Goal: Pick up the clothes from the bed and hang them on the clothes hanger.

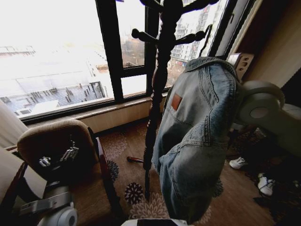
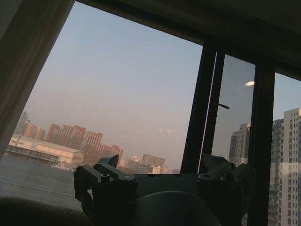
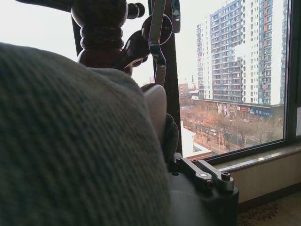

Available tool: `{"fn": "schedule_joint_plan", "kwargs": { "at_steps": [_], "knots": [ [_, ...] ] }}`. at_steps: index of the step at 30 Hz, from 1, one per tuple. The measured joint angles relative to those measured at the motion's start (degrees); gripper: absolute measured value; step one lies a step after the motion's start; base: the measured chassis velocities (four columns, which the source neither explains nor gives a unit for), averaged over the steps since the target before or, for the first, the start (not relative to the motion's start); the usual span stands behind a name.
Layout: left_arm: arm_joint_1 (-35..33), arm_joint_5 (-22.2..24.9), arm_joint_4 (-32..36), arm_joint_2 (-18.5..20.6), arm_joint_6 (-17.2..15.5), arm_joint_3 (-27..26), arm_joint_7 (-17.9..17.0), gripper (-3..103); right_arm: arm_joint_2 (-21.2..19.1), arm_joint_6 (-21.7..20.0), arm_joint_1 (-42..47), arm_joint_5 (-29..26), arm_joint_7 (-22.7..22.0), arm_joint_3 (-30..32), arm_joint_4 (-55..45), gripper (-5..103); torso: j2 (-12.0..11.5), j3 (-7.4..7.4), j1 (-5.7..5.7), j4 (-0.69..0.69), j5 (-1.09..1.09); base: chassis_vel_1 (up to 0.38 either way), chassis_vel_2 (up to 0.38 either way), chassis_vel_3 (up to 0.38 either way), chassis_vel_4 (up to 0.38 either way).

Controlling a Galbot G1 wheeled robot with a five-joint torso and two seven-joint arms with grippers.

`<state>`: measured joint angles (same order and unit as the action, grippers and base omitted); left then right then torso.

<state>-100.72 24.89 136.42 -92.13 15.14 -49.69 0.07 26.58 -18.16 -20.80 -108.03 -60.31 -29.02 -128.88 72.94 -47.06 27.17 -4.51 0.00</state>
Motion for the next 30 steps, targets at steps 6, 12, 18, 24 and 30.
{"fn": "schedule_joint_plan", "kwargs": {
  "at_steps": [6,12,18,24,30],
  "knots": [
    [0.03,0.07,-0.20,0.00,0.07,-0.02,0.05,100,0.00,-0.06,-0.79,0.02,-0.37,-0.68,0.16,21,0.00,0.00,0.00,0.00,0.00,0.000,0.000,0.000,0.000],
    [0.10,0.09,-0.30,0.04,0.11,-0.04,0.10,100,-0.39,-0.49,-1.33,0.15,-1.48,-1.04,0.60,21,0.01,0.00,0.00,0.00,0.00,0.000,0.000,0.000,0.000],
    [0.11,0.11,-0.34,0.08,0.17,-0.05,0.13,100,-1.80,-0.63,-1.12,0.16,-1.26,-0.99,0.87,21,0.01,0.00,0.00,0.00,0.00,0.000,0.000,0.000,0.000],
    [0.04,0.11,-0.33,0.14,0.18,0.01,0.17,100,-1.85,-0.67,-0.90,0.09,-0.30,-0.85,1.69,21,0.01,0.00,0.00,-0.01,0.01,0.000,0.000,0.000,0.000],
    [-0.26,0.35,-0.16,0.43,0.18,-0.28,0.20,100,-0.88,-0.66,-0.90,0.10,-0.26,-1.15,2.03,21,0.01,0.00,0.00,0.00,0.00,0.000,0.000,0.000,0.000]
  ]
}}
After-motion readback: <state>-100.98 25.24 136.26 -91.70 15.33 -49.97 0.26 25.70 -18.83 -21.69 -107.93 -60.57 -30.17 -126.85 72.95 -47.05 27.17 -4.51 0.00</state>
